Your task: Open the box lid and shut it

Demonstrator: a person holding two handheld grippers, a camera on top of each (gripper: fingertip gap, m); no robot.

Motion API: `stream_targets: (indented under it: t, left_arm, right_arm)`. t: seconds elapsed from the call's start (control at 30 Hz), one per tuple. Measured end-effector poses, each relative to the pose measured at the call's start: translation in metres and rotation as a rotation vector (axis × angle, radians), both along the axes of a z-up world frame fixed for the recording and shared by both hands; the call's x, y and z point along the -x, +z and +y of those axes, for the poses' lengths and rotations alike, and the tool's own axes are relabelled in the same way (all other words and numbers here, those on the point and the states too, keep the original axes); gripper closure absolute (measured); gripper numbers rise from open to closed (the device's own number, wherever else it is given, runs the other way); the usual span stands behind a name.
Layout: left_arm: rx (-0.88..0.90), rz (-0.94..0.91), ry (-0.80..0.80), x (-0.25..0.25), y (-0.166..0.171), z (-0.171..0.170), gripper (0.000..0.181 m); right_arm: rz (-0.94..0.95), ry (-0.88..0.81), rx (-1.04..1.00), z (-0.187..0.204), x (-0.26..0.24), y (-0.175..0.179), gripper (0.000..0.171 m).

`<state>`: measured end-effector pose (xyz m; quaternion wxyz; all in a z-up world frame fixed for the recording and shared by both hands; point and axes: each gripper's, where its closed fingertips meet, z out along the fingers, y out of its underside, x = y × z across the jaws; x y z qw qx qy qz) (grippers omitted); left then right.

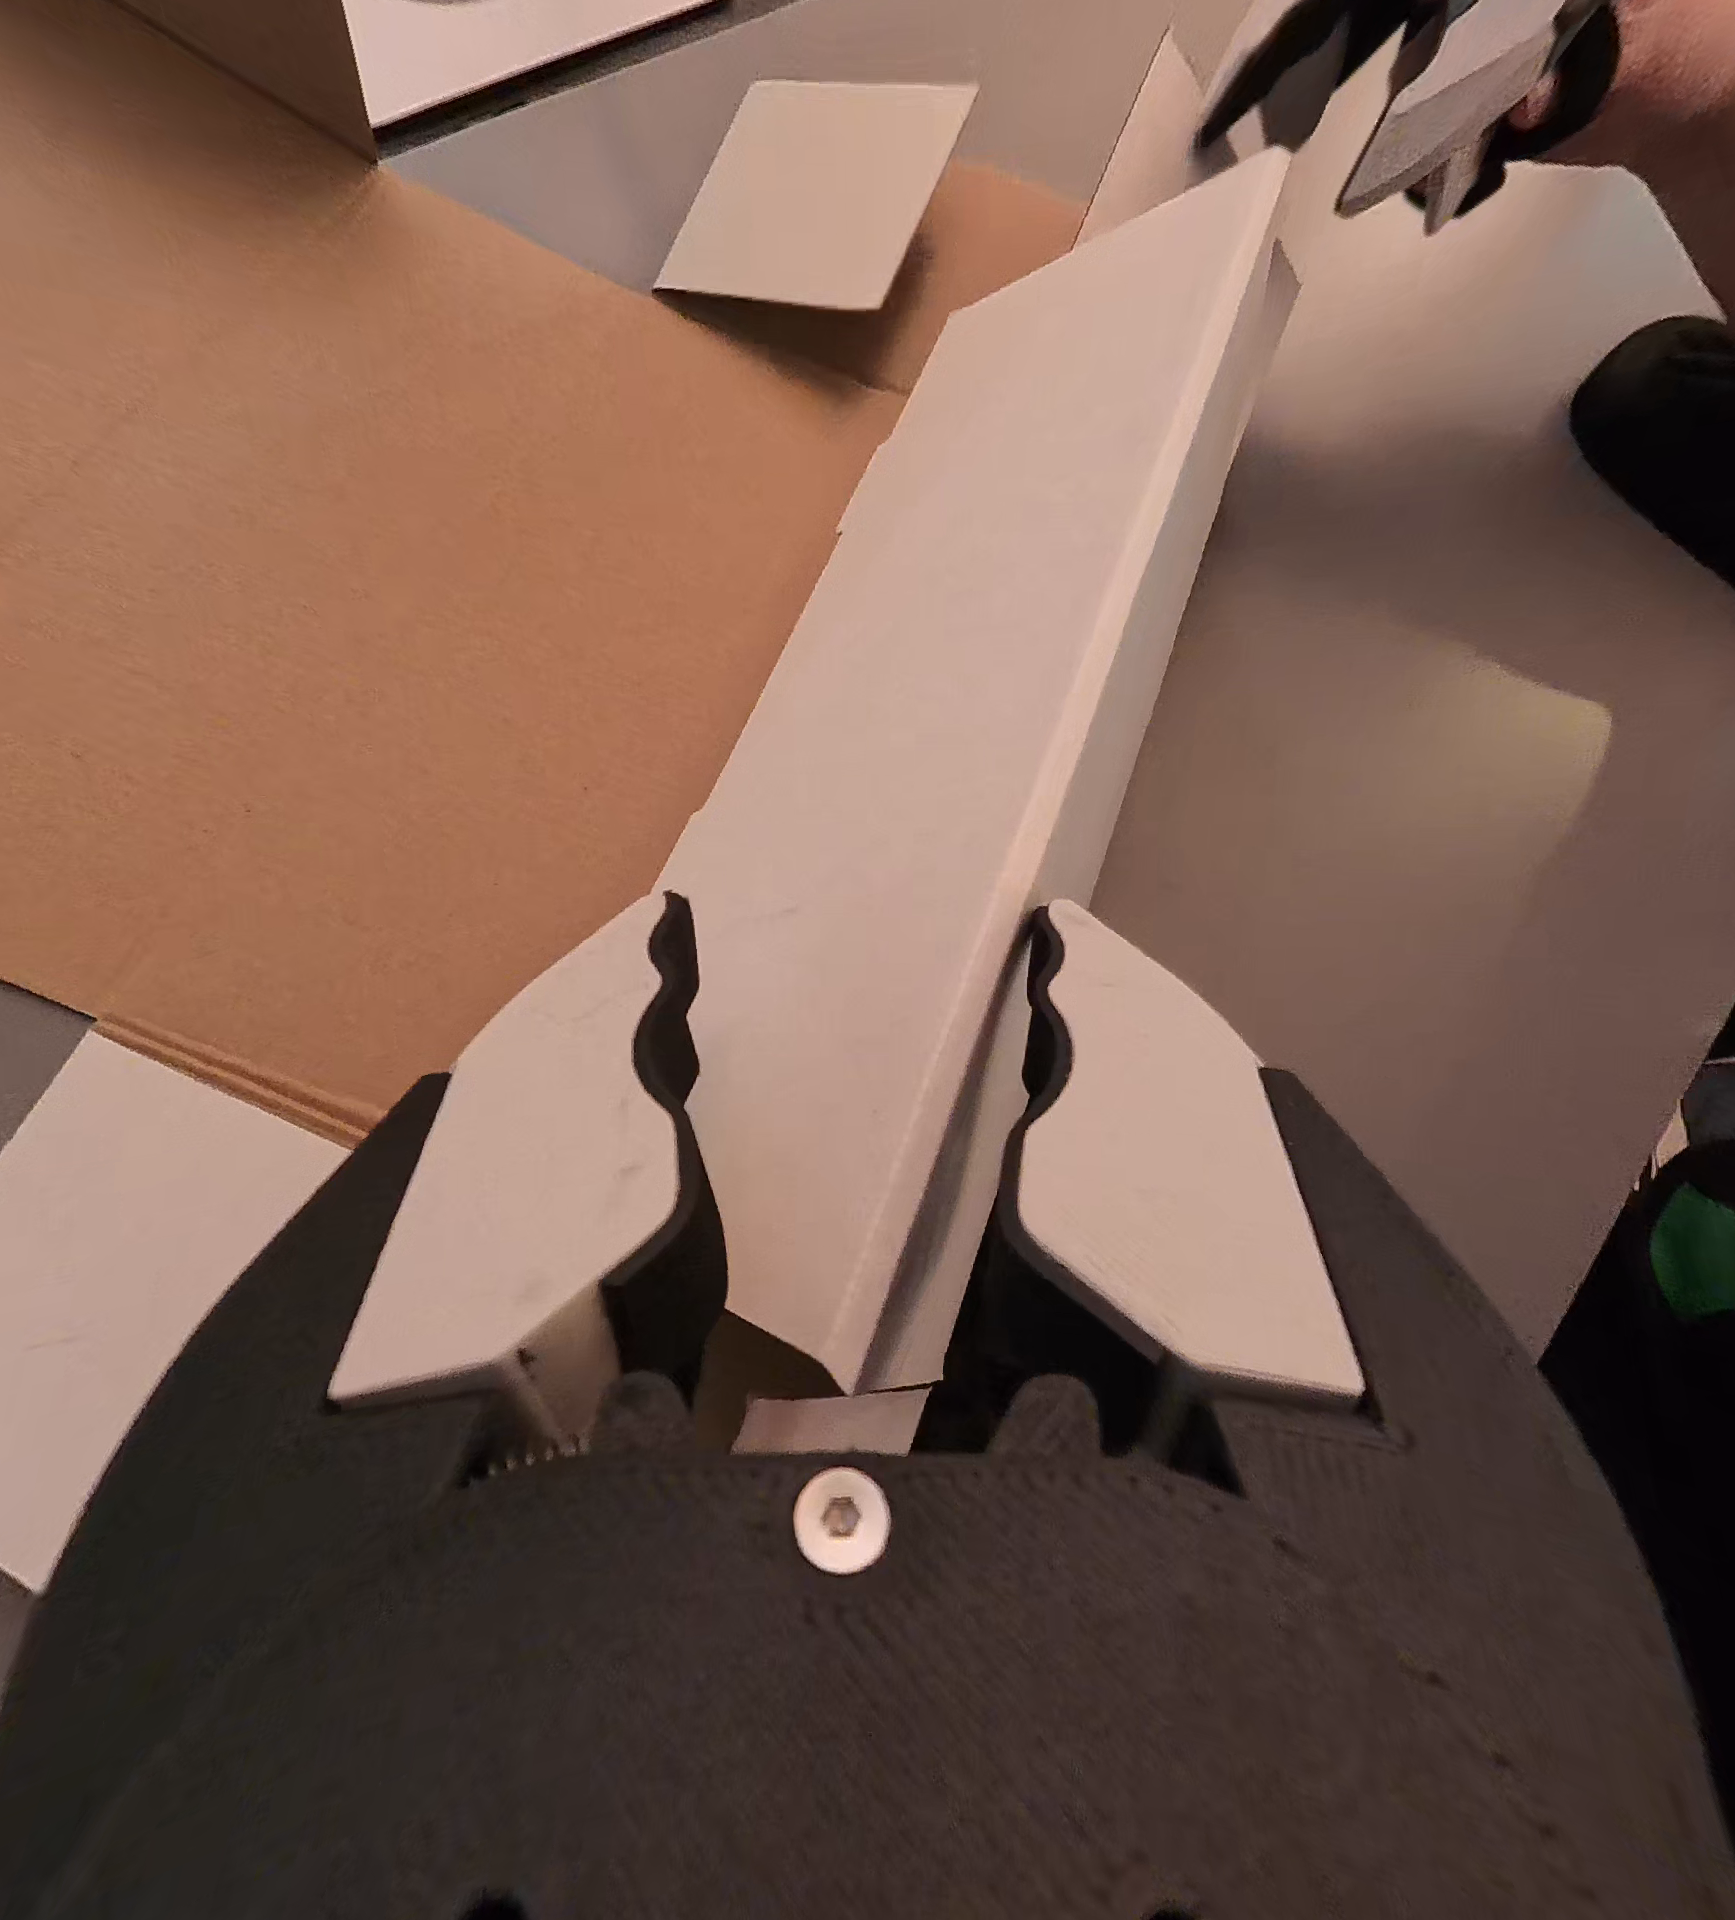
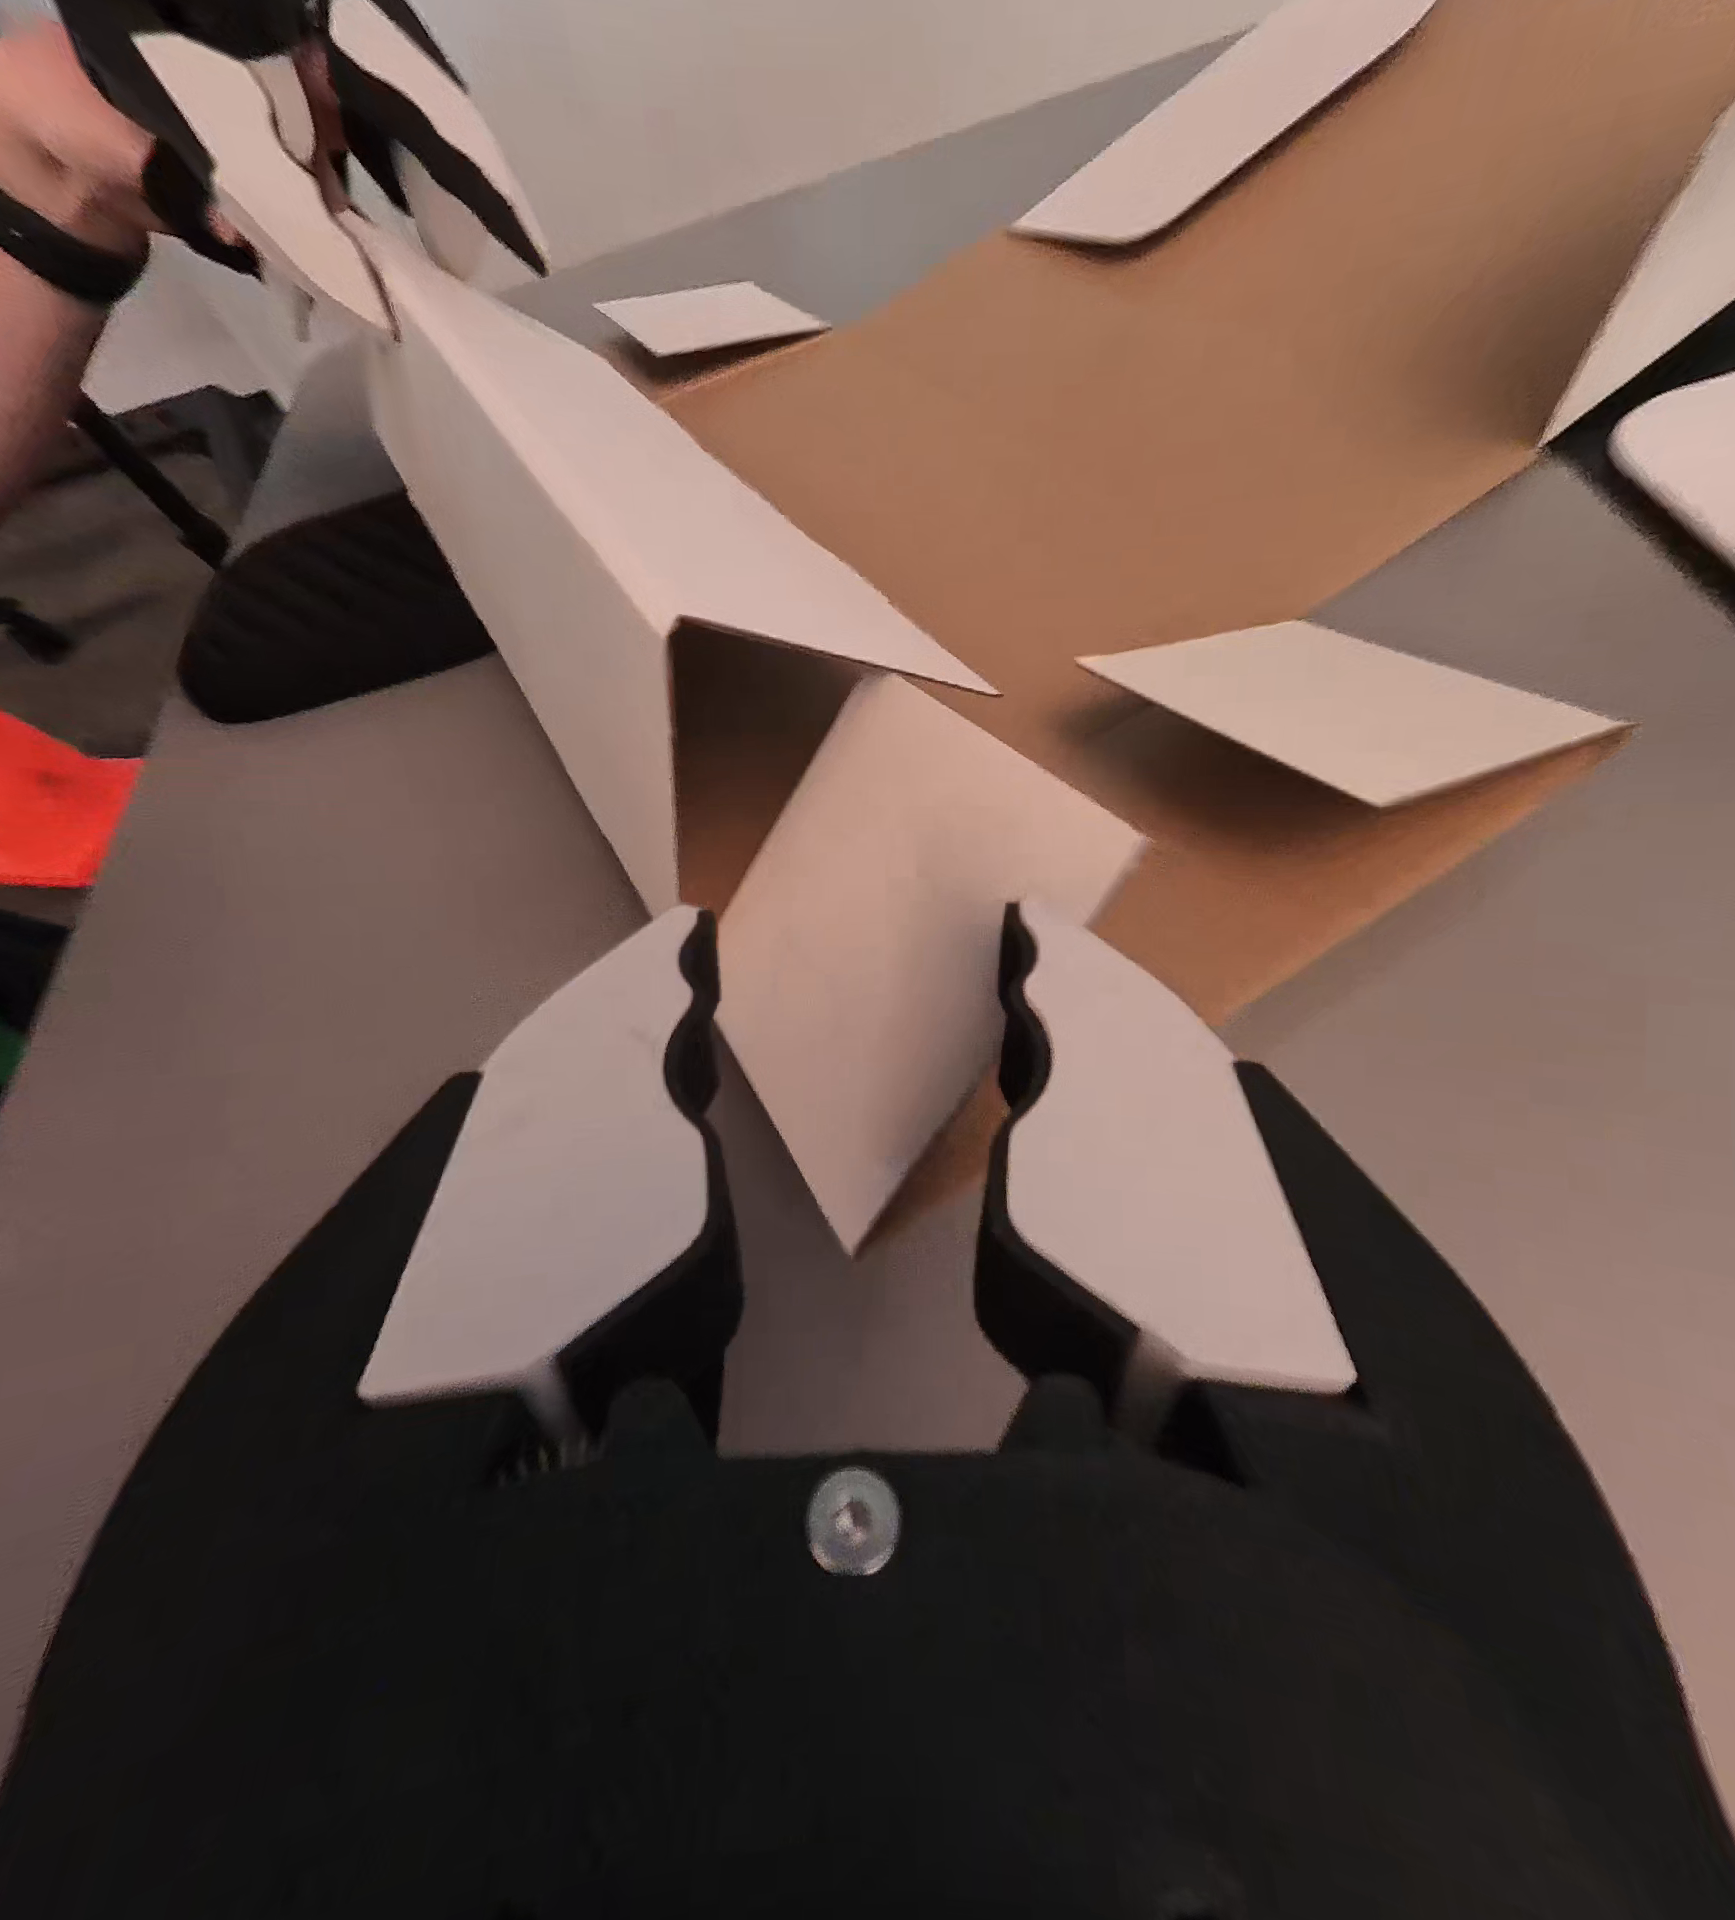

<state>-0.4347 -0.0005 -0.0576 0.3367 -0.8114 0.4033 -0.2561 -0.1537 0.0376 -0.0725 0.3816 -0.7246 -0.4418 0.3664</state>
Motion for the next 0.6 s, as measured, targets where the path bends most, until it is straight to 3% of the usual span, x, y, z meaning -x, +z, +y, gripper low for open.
stream_targets:
  t: [0.1,0.23,0.27,0.3,0.33,0.43,0.6]
  left_arm:
    - [0.000,0.007,0.013,0.002,0.002,-0.003,0.118]
    - [-0.003,0.010,0.041,0.006,0.001,-0.004,0.116]
    - [-0.009,0.021,0.046,0.007,0.000,-0.004,0.115]
    - [-0.016,0.031,0.050,0.008,0.000,-0.004,0.114]
    - [-0.029,0.045,0.053,0.010,0.000,-0.005,0.112]
    - [-0.093,0.098,0.073,0.019,0.003,-0.006,0.109]
    - [-0.171,0.154,0.157,0.036,0.011,-0.011,0.111]
  right_arm:
    - [0.076,-0.100,-0.088,0.020,-0.020,0.010,0.119]
    - [0.247,0.121,0.134,-0.004,-0.004,0.004,0.122]
    - [0.233,0.144,0.177,-0.006,0.001,-0.003,0.127]
    - [0.187,0.178,0.217,-0.011,0.004,-0.012,0.158]
    - [0.159,0.222,0.259,-0.018,0.007,-0.016,0.167]
    - [0.218,0.291,0.405,-0.041,0.015,0.002,0.168]
    - [0.175,0.285,0.370,-0.092,0.030,0.025,0.164]
